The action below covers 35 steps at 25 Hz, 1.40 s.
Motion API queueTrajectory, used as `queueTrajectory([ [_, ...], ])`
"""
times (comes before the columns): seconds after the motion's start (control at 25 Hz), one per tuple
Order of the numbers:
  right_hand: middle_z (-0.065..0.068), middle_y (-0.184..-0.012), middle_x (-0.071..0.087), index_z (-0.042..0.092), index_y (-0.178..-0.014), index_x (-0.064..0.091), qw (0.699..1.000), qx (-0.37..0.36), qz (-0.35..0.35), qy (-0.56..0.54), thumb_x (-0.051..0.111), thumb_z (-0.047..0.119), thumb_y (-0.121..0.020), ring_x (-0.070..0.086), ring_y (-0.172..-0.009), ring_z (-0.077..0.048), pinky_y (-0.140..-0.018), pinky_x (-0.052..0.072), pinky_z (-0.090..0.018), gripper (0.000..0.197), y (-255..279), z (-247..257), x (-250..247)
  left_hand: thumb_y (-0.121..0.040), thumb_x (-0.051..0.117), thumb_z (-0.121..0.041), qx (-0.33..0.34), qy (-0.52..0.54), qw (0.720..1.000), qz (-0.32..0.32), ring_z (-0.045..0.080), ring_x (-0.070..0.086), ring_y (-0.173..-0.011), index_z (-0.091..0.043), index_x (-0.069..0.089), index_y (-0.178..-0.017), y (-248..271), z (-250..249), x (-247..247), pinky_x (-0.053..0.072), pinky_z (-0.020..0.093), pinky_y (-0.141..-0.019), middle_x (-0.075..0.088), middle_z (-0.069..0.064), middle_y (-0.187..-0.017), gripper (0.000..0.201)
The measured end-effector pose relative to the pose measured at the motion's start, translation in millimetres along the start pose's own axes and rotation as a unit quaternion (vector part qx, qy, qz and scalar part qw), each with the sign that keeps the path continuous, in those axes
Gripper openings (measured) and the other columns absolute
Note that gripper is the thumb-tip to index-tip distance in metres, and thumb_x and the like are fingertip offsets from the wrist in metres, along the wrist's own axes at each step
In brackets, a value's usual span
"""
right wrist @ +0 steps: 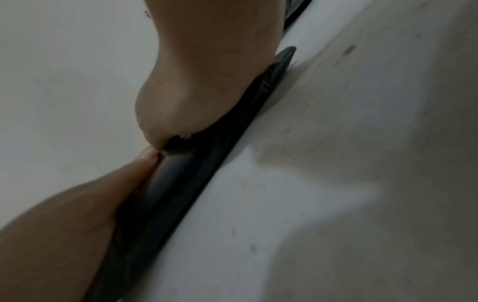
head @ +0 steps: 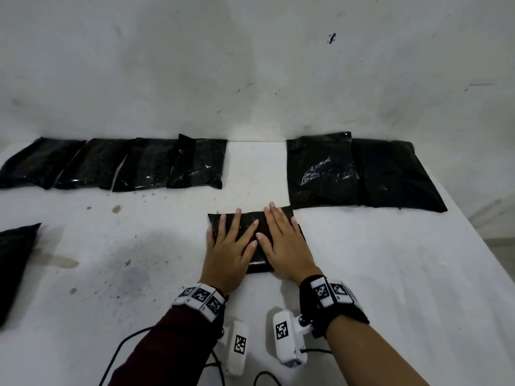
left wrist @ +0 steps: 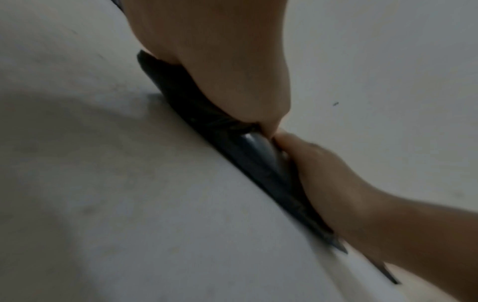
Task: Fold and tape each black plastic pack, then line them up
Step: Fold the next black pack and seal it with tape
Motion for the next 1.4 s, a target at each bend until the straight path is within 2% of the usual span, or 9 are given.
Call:
queueTrajectory([
  [0.12,0.004,-0.159,-0.007,0.018,-0.151,-0.001,0.999,0.046,-0.002,-0.020,0.007,0.070,-0.078,-0.009,-0.145,-0.007,-0.115,-0.006,-0.031,0.090,1,-5,-2,-0.076,0.012,-0.070,-0.055,0.031,0.998,-0.002,0.012,-0.001,-0.144,-0.018,0.004,-0.149,2,6,1,0.003,0.037,-0.115,-0.008,-0.005,-0.156,0.090],
  [0.32,0.007,-0.158,-0.010,0.020,-0.151,-0.002,0.996,0.067,-0.006,-0.057,0.024,0.072,-0.083,-0.010,-0.145,-0.008,-0.115,-0.005,-0.034,0.090,2,-8,-2,-0.070,0.015,-0.077,-0.098,0.030,0.995,0.009,0.017,-0.007,-0.144,-0.019,0.004,-0.149,4,7,0,-0.006,0.040,-0.114,-0.006,-0.003,-0.157,0.099],
  [0.56,0.009,-0.158,0.000,0.022,-0.151,0.010,0.987,0.072,0.015,-0.145,0.026,0.039,-0.102,-0.003,-0.145,-0.006,-0.120,0.002,-0.037,0.054,-1,-17,-9,-0.085,0.019,-0.049,-0.121,0.136,0.983,0.001,0.013,0.002,-0.144,-0.020,0.008,-0.149,-1,12,0,-0.002,0.037,-0.116,0.004,-0.003,-0.158,0.071],
  [0.76,-0.005,-0.158,0.004,0.021,-0.151,0.011,0.985,0.107,-0.015,-0.133,0.030,0.042,-0.100,0.010,-0.144,-0.021,-0.119,0.009,-0.035,0.058,2,-16,-9,-0.098,0.022,-0.044,-0.093,0.065,0.993,0.019,0.029,0.004,-0.144,-0.019,0.018,-0.148,3,32,-3,0.008,0.045,-0.117,0.005,-0.003,-0.155,0.057],
  [0.84,-0.003,-0.157,0.006,0.015,-0.151,0.007,0.973,0.119,0.002,-0.199,0.035,0.040,-0.100,0.013,-0.144,-0.018,-0.118,0.014,-0.029,0.064,3,-21,-15,-0.099,0.020,-0.033,-0.031,0.061,0.998,-0.016,0.035,0.017,-0.142,-0.009,0.027,-0.144,2,38,-4,0.019,0.052,-0.113,0.016,0.009,-0.154,0.051],
  [0.96,-0.002,-0.156,0.005,0.010,-0.149,0.015,0.968,0.118,0.014,-0.221,0.034,0.033,-0.101,0.017,-0.142,-0.014,-0.108,0.014,-0.014,0.057,8,-29,-29,-0.101,0.028,-0.024,-0.111,0.169,0.979,0.009,0.018,0.006,-0.144,-0.010,0.015,-0.148,4,39,-12,0.004,0.026,-0.114,0.009,0.007,-0.157,0.050],
  [1.04,-0.005,-0.154,0.012,0.006,-0.145,0.026,0.964,0.132,0.000,-0.229,0.035,0.027,-0.102,0.025,-0.138,-0.015,-0.101,0.015,-0.010,0.049,14,-36,-38,-0.100,0.030,-0.032,-0.147,0.148,0.977,-0.032,0.021,0.002,-0.145,-0.004,0.014,-0.147,6,37,-17,0.002,0.031,-0.117,0.006,0.012,-0.157,0.057],
  [1.2,-0.008,-0.151,0.022,0.002,-0.141,0.033,0.973,0.147,-0.038,-0.173,0.038,0.014,-0.099,0.027,-0.138,-0.018,-0.107,0.017,-0.015,0.044,41,-55,-56,-0.096,0.032,-0.046,-0.062,0.092,0.992,-0.062,0.014,-0.009,-0.143,-0.009,0.011,-0.148,12,-20,-13,-0.004,0.029,-0.115,-0.001,0.003,-0.157,0.067],
  [1.4,-0.014,-0.154,0.019,0.003,-0.144,0.027,0.982,0.186,-0.043,-0.008,0.034,0.015,-0.100,0.009,-0.145,-0.026,-0.116,0.009,-0.030,0.047,79,-102,-82,-0.078,0.009,-0.073,0.118,0.042,0.988,0.086,-0.001,-0.026,-0.133,-0.018,0.001,-0.148,13,-122,22,-0.013,0.018,-0.108,-0.018,-0.013,-0.147,0.089],
])
Point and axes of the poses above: each hand's wrist, its own y-axis away from the middle knuckle, its own x-axis out of the palm, z = x × y, the point moved 1 cm from there along -y, towards the middle knuckle
